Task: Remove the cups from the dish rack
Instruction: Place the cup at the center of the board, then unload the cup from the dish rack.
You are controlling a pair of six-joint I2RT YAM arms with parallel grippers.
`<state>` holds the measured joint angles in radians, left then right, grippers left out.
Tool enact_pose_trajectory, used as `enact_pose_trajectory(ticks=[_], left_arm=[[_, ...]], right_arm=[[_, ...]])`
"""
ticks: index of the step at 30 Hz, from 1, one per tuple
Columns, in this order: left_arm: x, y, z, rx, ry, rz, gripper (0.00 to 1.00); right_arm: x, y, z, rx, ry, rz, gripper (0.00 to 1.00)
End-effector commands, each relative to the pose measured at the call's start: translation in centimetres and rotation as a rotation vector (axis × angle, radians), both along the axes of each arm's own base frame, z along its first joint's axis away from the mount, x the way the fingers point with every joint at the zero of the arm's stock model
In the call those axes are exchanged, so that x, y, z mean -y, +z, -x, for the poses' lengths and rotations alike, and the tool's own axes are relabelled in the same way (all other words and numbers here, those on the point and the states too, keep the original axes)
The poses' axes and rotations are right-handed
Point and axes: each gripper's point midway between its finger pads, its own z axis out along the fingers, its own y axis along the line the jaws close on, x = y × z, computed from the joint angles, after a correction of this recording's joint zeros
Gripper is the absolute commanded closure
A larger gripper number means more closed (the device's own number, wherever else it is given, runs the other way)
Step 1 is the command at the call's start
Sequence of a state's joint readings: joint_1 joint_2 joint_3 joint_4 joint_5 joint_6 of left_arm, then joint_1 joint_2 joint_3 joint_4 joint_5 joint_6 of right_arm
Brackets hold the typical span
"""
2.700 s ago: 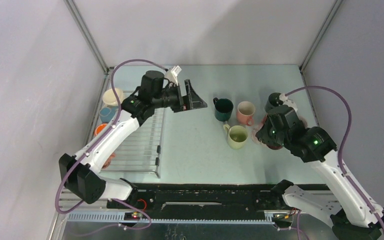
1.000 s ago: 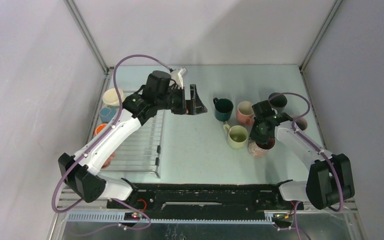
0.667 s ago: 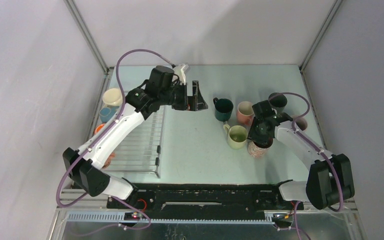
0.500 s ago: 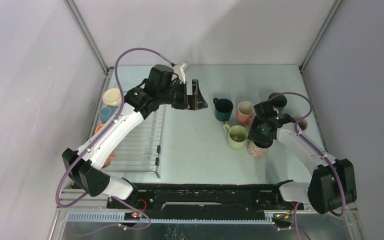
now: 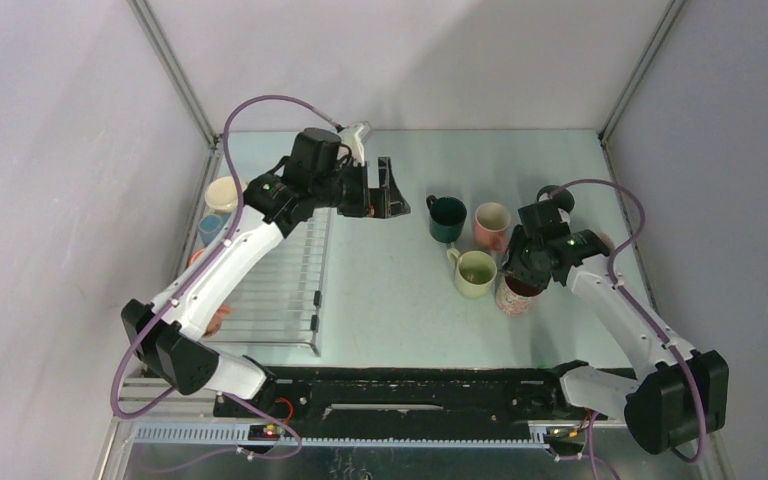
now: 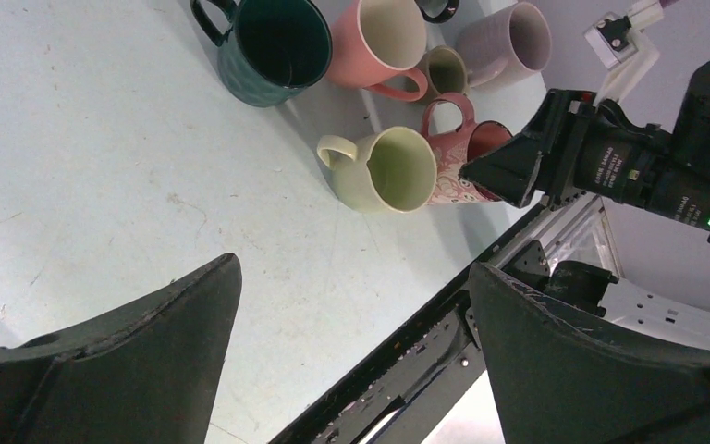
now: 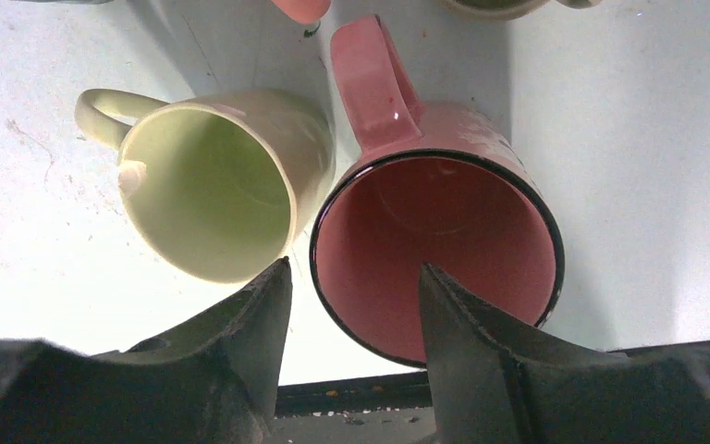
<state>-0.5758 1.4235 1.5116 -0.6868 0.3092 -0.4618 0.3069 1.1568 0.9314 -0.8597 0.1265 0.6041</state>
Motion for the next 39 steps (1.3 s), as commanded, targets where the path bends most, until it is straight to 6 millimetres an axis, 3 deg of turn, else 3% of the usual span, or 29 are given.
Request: enact_pose_trajectory(ticks=[1,11,18,20,31,35,39], left_arm=[[-0.9,4.3,0.0,0.111,0.004,0.044,0.0],[-2.6,4.6,-0.8,0.112,0.075,0.029,0.0],[-6.5,4.8,-3.4,0.13,0.21,-0.06,0.0],[-7.8,4.6,-4.3,0.132,0.261,-0.1,0.0],[-17.3,4.6,-7.0,0.144,0.653,-0.228,0.0],[-20.8,3.8,-7.2,0.133,0.79,-0.269,0.0],[-24.3,2.1,-7.8,0.102,0.914,-0.308,0.0]], right_arm=[[0.6,2.3,-0.3,0.056,-0.029,0.003,0.39],[1.3,6.7,0.7,0.175,-0.001,0.0,0.25],[0.9,10.9,0.2,0.3,0.056,-0.021,0.07],[0.1,12.1,-0.2,0.326,0.084,-0.05,0.01],[-7.0,15.7,-2.8,0.404,0.283,-0.118,0.0],[-9.2,16.0,-3.2,0.407,0.345,-0.14,0.0],[-10.0,15.6,-3.4,0.405,0.371,-0.143,0.0]])
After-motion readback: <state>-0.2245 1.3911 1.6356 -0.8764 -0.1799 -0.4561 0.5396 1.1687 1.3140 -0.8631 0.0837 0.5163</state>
